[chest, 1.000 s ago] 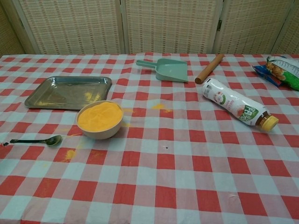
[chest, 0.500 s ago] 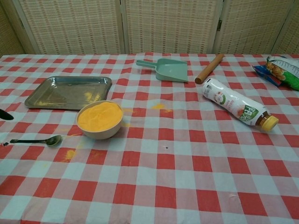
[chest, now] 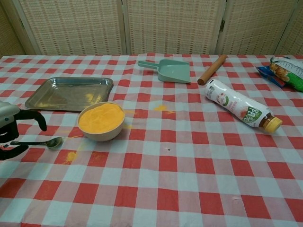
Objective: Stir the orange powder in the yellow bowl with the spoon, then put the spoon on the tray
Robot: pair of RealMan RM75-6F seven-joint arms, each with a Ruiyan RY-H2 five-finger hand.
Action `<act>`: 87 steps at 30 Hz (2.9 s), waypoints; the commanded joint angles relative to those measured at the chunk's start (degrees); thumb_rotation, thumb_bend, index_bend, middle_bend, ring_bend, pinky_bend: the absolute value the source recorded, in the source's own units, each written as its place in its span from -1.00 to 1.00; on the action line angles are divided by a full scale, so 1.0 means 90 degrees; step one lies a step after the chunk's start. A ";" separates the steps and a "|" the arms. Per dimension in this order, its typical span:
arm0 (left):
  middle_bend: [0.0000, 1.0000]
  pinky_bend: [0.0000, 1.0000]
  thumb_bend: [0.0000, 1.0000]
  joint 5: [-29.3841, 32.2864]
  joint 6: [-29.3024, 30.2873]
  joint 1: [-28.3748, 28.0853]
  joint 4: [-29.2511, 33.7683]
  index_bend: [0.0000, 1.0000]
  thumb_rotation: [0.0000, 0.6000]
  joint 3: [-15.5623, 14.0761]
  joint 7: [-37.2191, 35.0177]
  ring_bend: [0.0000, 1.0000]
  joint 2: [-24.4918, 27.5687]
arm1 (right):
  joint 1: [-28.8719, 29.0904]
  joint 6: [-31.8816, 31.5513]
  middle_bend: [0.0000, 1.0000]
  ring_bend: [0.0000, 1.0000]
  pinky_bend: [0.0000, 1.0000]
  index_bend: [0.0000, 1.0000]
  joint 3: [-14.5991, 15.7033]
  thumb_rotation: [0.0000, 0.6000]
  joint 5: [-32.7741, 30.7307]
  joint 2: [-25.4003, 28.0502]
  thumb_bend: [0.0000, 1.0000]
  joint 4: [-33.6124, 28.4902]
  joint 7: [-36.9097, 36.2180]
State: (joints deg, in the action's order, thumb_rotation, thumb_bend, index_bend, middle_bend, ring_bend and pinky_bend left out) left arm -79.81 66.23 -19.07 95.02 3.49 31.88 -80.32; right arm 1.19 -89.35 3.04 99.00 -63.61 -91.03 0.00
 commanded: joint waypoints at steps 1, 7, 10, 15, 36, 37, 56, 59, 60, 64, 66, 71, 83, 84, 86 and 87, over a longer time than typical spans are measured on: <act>1.00 1.00 -0.17 0.0335 -0.0090 -0.0234 -0.0432 -0.23 1.00 0.0130 0.0495 1.00 -0.0381 | -0.0020 -0.0030 -1.00 -1.00 -1.00 -1.00 -0.0024 1.00 -0.0043 -0.0005 -0.91 -0.0016 0.0034; 1.00 1.00 -0.17 0.0574 -0.0043 -0.0393 -0.1006 -0.19 1.00 0.0244 0.0812 1.00 -0.0820 | -0.0016 -0.0010 -1.00 -1.00 -1.00 -1.00 -0.0038 1.00 -0.0096 0.0006 -0.91 -0.0015 0.0011; 1.00 1.00 -0.14 0.0665 -0.0070 -0.0458 -0.1220 -0.21 1.00 0.0260 0.0873 1.00 -0.0939 | -0.0019 -0.0016 -1.00 -1.00 -1.00 -1.00 -0.0049 1.00 -0.0118 0.0007 -0.91 -0.0016 0.0014; 1.00 1.00 -0.14 0.0680 -0.0024 -0.0494 -0.1455 -0.16 1.00 0.0241 0.0910 1.00 -0.1073 | -0.0019 -0.0010 -1.00 -1.00 -1.00 -1.00 -0.0057 1.00 -0.0137 0.0002 -0.91 -0.0015 0.0029; 1.00 1.00 -0.14 0.0526 0.0187 -0.0559 -0.2566 -0.09 1.00 -0.0015 0.0952 1.00 -0.1740 | -0.0025 -0.0018 -1.00 -1.00 -1.00 -1.00 -0.0059 1.00 -0.0146 0.0010 -0.91 -0.0047 0.0094; 1.00 1.00 -0.14 0.0525 0.0191 -0.0561 -0.2595 -0.07 1.00 -0.0019 0.0957 1.00 -0.1758 | -0.0027 -0.0024 -1.00 -1.00 -1.00 -1.00 -0.0060 1.00 -0.0147 0.0011 -0.91 -0.0045 0.0092; 1.00 1.00 -0.13 0.0531 0.0256 -0.0544 -0.2832 0.09 1.00 -0.0062 0.0983 1.00 -0.1902 | -0.0049 -0.0055 -1.00 -1.00 -1.00 -1.00 -0.0039 1.00 -0.0106 0.0009 -0.91 -0.0052 0.0130; 1.00 1.00 -0.12 0.0517 0.0272 -0.0539 -0.2815 0.11 1.00 -0.0066 0.0954 1.00 -0.1896 | -0.0053 -0.0063 -1.00 -1.00 -1.00 -1.00 -0.0039 1.00 -0.0104 0.0014 -0.91 -0.0060 0.0134; 1.00 1.00 -0.12 0.0517 0.0274 -0.0538 -0.2812 0.11 1.00 -0.0068 0.0952 1.00 -0.1893 | -0.0053 -0.0060 -1.00 -1.00 -1.00 -1.00 -0.0038 1.00 -0.0104 0.0014 -0.91 -0.0060 0.0135; 1.00 1.00 -0.12 0.0504 0.0304 -0.0529 -0.2799 0.16 1.00 -0.0070 0.0942 1.00 -0.1878 | -0.0051 -0.0054 -1.00 -1.00 -1.00 -1.00 -0.0036 1.00 -0.0102 0.0016 -0.91 -0.0060 0.0131; 1.00 1.00 -0.12 0.0494 0.0329 -0.0521 -0.2791 0.18 1.00 -0.0068 0.0929 1.00 -0.1860 | -0.0051 -0.0056 -1.00 -1.00 -1.00 -1.00 -0.0036 1.00 -0.0098 0.0016 -0.91 -0.0060 0.0133; 1.00 1.00 -0.12 0.0465 0.0401 -0.0489 -0.2702 0.20 1.00 -0.0064 0.0864 1.00 -0.1775 | -0.0046 -0.0044 -1.00 -1.00 -1.00 -1.00 -0.0034 1.00 -0.0095 0.0012 -0.91 -0.0059 0.0139; 1.00 1.00 -0.10 0.0401 0.0995 -0.0358 -0.1851 0.21 1.00 0.0193 0.0961 1.00 -0.1180 | -0.0021 -0.0004 -1.00 -1.00 -1.00 -1.00 -0.0011 1.00 -0.0061 0.0027 -0.91 -0.0064 0.0099; 1.00 1.00 -0.10 0.0389 0.1049 -0.0355 -0.1724 0.22 1.00 0.0222 0.0996 1.00 -0.1123 | -0.0019 -0.0004 -1.00 -1.00 -1.00 -1.00 -0.0009 1.00 -0.0055 0.0030 -0.91 -0.0060 0.0089; 1.00 1.00 -0.10 0.0326 0.1224 -0.0353 -0.1457 0.23 1.00 0.0291 0.1122 1.00 -0.1053 | -0.0014 -0.0002 -1.00 -1.00 -1.00 -1.00 0.0003 1.00 -0.0034 0.0044 -0.91 -0.0066 0.0059; 1.00 1.00 -0.09 0.0296 0.1299 -0.0360 -0.1380 0.23 1.00 0.0316 0.1233 1.00 -0.1055 | -0.0011 0.0001 -1.00 -1.00 -1.00 -1.00 0.0013 1.00 -0.0018 0.0052 -0.91 -0.0070 0.0043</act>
State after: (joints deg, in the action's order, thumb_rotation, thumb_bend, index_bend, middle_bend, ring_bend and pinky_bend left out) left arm -76.56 76.19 -22.35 80.56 5.48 41.23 -90.63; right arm 1.07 -89.36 3.11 98.79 -63.18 -91.64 0.43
